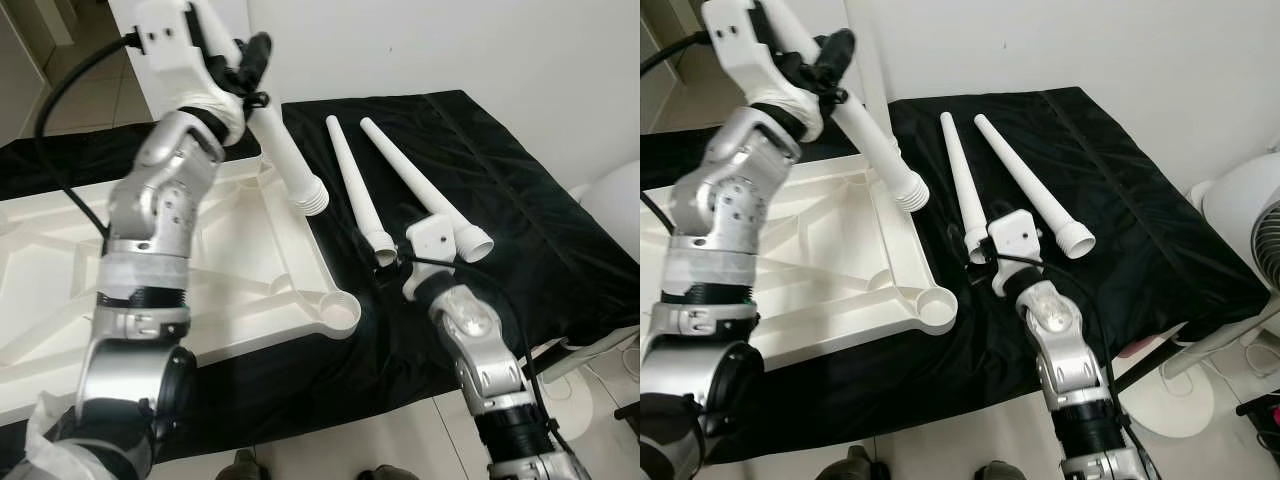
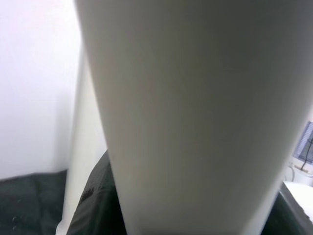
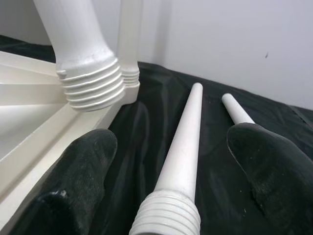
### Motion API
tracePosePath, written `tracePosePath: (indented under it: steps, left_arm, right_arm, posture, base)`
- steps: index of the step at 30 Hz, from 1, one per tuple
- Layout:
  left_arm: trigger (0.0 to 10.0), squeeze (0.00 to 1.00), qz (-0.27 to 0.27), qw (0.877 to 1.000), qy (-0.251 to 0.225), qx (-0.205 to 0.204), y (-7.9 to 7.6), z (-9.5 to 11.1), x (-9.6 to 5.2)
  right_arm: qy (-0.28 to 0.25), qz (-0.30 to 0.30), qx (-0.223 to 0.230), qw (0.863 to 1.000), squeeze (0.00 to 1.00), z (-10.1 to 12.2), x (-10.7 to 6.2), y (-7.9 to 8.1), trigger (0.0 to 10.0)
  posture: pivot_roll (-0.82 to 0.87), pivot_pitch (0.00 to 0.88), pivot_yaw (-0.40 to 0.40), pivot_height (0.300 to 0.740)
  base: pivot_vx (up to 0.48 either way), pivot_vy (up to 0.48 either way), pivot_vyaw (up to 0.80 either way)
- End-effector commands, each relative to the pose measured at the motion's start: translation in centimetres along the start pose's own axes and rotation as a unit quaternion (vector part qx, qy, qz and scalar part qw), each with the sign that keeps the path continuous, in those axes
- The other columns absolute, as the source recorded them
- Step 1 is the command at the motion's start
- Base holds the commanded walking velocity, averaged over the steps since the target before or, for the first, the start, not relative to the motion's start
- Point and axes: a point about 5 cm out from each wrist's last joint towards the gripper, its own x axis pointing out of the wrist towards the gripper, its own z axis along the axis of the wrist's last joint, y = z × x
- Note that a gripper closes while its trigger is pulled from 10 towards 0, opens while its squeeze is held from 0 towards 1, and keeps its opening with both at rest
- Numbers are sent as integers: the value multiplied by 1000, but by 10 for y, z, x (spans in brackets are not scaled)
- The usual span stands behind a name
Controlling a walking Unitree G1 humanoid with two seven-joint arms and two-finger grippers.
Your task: Building children table
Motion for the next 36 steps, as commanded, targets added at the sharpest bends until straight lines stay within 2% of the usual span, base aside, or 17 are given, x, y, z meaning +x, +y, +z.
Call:
tracePosePath:
  steps: [1, 2, 3, 4, 7, 8, 10, 12, 17, 21, 29, 31, 36]
  left_arm:
    - [10000, 0, -5, 1000, -19, 21, -5, 7, 0]
    - [10000, 0, -20, 998, -30, 58, -20, 8, 1]
    - [10000, 0, -20, 998, -30, 58, -20, 8, 1]
    - [10000, 0, -27, 997, -33, 70, -27, 7, 2]
    - [10000, 0, -27, 997, -33, 70, -27, 7, 2]
    - [10000, 0, -32, 996, -35, 80, -33, 6, 3]
    - [10000, 0, -32, 996, -35, 80, -33, 6, 3]
    - [10000, 0, -48, 994, -40, 86, -48, 3, 7]
    - [10000, 0, -75, 993, -44, 77, -66, 0, 9]
    - [10000, 0, -83, 993, -46, 74, -76, -3, 8]
    - [10000, 0, -96, 992, -47, 63, -88, -6, 6]
    - [10000, 0, -101, 992, -45, 58, -92, -9, 5]
    - [10000, 0, -101, 992, -46, 54, -94, -9, 5]
  right_arm:
    - [5, 0, -2, 1000, 0, 1, 1, 1, 10000]
    - [-1, 4, -6, 1000, 0, 5, 9, 4, 10000]
    - [-1, 4, -6, 1000, 0, 5, 9, 4, 10000]
    - [-1, 8, -11, 1000, 0, 6, 13, 5, 10000]
    - [-1, 8, -11, 1000, 0, 6, 13, 5, 10000]
    - [0, 10, -11, 1000, 0, 7, 15, 6, 10000]
    - [0, 10, -11, 1000, 0, 7, 15, 6, 10000]
    - [-1, 16, -29, 999, 0, 9, 24, 7, 10000]
    - [-11, 7, -59, 998, 0, 14, 36, 4, 10000]
    - [-13, 10, -61, 998, 0, 18, 42, 6, 10000]
    - [-24, 16, -77, 997, 0, 19, 49, 8, 10000]
    - [-39, 21, -95, 994, 0, 23, 52, 9, 10000]
    - [-43, 35, -98, 994, 0, 24, 54, 12, 10000]
  posture:
    - [-65, 0, 14, 740]
    - [-59, 0, 10, 740]
    - [-59, 0, 10, 740]
    - [-54, 0, 11, 740]
    - [-54, 0, 11, 740]
    - [-52, 0, 9, 740]
    - [-52, 0, 9, 740]
    - [-54, 0, 12, 740]
    - [-58, 0, 16, 740]
    - [-59, 0, 11, 740]
    - [-58, 0, 1, 740]
    - [-59, 0, -4, 740]
    - [-59, 0, -6, 740]
  base:
    - [0, 0, 0]
    - [0, 0, 0]
    - [0, 0, 0]
    - [0, 0, 0]
    - [0, 0, 0]
    - [0, 0, 0]
    - [0, 0, 0]
    - [0, 0, 0]
    - [0, 0, 0]
    - [0, 0, 0]
    - [0, 0, 0]
    - [0, 0, 0]
    - [0, 0, 0]
